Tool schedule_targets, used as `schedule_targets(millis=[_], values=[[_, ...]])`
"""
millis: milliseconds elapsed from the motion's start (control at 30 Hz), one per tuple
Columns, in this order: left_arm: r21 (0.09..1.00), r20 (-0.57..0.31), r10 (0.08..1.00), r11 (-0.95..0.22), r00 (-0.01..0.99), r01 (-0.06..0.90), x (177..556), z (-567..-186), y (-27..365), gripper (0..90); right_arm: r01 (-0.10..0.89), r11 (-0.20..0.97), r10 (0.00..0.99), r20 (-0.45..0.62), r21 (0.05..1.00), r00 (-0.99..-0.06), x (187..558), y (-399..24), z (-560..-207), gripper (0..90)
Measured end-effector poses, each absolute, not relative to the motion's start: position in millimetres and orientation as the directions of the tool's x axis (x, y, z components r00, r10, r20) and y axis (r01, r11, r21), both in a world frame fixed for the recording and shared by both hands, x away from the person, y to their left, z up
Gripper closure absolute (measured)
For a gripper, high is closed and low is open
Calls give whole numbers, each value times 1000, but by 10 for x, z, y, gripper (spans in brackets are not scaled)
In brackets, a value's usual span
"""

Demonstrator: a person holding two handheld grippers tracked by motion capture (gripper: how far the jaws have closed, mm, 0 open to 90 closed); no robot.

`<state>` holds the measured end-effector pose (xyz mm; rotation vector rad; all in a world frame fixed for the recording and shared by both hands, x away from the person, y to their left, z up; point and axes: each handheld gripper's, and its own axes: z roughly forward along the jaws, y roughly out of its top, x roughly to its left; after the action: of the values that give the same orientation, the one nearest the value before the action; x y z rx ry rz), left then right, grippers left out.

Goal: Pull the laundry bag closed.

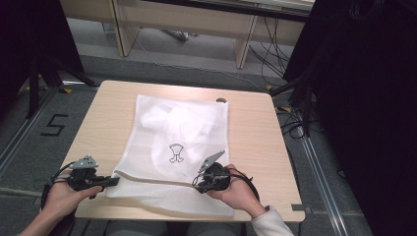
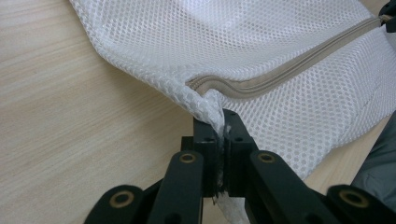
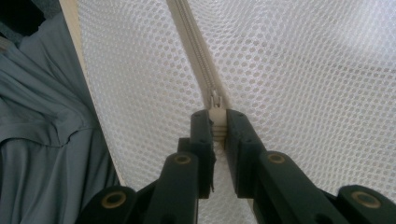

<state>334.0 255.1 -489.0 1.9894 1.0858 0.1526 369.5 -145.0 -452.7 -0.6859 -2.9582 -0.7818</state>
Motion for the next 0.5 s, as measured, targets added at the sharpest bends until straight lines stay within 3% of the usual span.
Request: schedule_targets(millis=[500], values=[[722,-273,741,-264,614,640,3343,-4894,2549,857,421,781,420,111,462,-901,3687,-1549,-4554,826]])
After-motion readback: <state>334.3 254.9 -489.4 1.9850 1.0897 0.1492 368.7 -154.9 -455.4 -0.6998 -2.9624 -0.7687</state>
